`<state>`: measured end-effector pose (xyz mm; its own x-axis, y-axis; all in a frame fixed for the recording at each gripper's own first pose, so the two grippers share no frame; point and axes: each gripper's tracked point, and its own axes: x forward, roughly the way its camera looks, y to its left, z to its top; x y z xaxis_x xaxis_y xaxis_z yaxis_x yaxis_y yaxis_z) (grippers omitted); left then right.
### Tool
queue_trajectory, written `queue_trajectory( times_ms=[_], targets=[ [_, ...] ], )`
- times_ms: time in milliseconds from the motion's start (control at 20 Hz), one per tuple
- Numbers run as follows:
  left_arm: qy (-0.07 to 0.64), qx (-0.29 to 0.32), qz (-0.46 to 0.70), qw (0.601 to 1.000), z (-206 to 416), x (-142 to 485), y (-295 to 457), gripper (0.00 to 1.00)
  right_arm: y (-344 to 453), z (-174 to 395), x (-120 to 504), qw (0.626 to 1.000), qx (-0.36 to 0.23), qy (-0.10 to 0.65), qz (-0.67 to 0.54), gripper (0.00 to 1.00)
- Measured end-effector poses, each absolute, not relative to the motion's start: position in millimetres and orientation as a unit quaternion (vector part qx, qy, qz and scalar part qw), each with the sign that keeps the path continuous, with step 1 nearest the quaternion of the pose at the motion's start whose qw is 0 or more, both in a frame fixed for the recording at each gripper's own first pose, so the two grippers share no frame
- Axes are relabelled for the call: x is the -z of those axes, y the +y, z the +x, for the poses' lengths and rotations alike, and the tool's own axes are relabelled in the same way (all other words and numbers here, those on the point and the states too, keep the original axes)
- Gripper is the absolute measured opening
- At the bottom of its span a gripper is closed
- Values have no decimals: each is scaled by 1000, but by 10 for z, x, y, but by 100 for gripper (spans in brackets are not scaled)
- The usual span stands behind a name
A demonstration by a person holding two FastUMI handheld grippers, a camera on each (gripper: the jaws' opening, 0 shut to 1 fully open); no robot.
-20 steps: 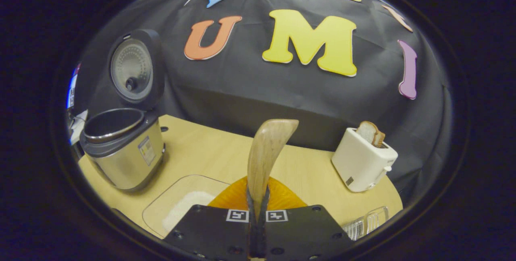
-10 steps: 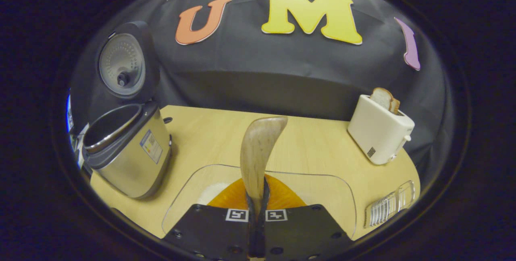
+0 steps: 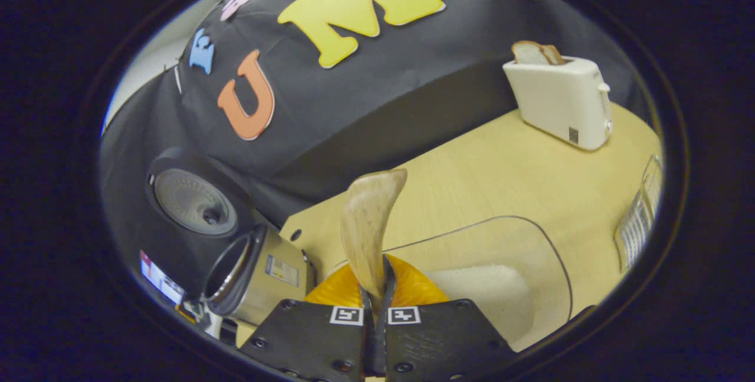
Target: Close the left gripper, press the button to open the rice cooker; take a wooden spoon from the chopstick holder with the right hand, scoop a spoonful of rice and pour it into the rice cooker, then put the wooden spoon back into the chopstick holder.
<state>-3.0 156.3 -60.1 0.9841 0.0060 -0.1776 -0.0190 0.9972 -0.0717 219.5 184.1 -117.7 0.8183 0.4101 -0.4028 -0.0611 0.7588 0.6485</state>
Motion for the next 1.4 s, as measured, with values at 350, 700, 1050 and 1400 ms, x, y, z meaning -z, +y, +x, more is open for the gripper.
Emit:
queue_trajectory(
  times_ms=[350,700,1050,1400],
  targets=[
    [106,-13,-30,994,-89,562,1582,100,1799,2138,959,845,-169,238,448,0],
    [107,-28,-23,994,-134,444,1620,100,1275,2149,701,806,-141,190,542,0],
    [88,-40,-26,995,-174,242,1605,100,997,2112,375,748,-158,161,625,0],
    [74,-81,-18,994,-367,167,1892,100,1588,2064,-249,754,-212,171,598,0]
  ],
)
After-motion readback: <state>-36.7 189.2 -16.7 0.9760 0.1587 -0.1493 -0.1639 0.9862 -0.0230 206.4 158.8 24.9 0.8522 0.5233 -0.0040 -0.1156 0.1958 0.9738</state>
